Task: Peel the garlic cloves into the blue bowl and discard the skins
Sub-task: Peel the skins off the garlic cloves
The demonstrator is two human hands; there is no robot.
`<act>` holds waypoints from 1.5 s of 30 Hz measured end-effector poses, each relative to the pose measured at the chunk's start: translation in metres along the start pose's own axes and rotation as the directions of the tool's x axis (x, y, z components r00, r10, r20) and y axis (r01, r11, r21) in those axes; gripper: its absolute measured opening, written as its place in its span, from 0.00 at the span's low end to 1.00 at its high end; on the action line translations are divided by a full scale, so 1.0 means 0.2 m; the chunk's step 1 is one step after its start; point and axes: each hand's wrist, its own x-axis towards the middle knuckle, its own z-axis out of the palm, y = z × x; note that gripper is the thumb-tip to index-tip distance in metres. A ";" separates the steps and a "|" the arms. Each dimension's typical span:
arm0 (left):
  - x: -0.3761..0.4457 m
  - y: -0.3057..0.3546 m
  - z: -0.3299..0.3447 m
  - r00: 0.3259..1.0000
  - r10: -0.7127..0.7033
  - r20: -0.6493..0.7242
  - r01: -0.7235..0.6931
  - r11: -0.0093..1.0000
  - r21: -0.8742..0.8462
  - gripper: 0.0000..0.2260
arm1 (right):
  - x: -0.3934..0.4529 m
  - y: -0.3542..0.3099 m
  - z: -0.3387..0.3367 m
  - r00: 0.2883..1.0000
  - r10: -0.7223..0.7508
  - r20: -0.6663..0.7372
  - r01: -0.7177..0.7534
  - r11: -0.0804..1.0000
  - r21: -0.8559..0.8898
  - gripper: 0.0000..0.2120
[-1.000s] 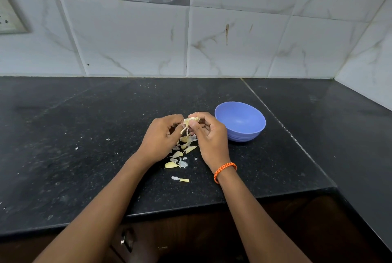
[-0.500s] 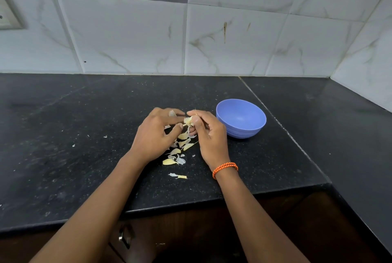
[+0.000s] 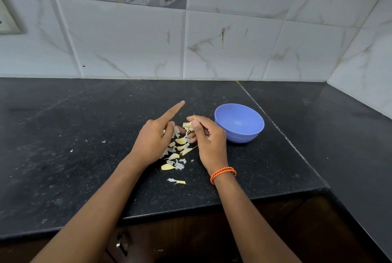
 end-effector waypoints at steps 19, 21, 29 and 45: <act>0.00 0.01 -0.01 0.995 -0.095 0.007 0.090 0.909 -0.408 0.03 | 0.00 0.02 0.01 0.996 -0.079 0.040 0.081 0.995 -0.061 0.09; 0.01 0.01 -0.02 0.989 -0.142 0.043 0.145 0.854 -0.499 0.04 | 0.00 0.02 0.01 0.995 -0.091 0.043 0.093 0.994 -0.059 0.10; 0.01 0.02 -0.02 0.971 -0.183 0.153 0.238 0.787 -0.569 0.09 | 0.00 0.01 0.01 0.985 -0.169 -0.017 0.162 0.965 -0.205 0.08; 0.02 -0.03 0.00 0.976 -0.219 0.023 0.193 0.801 -0.566 0.06 | 0.00 0.01 0.05 0.998 0.020 -0.052 -0.016 0.997 0.070 0.05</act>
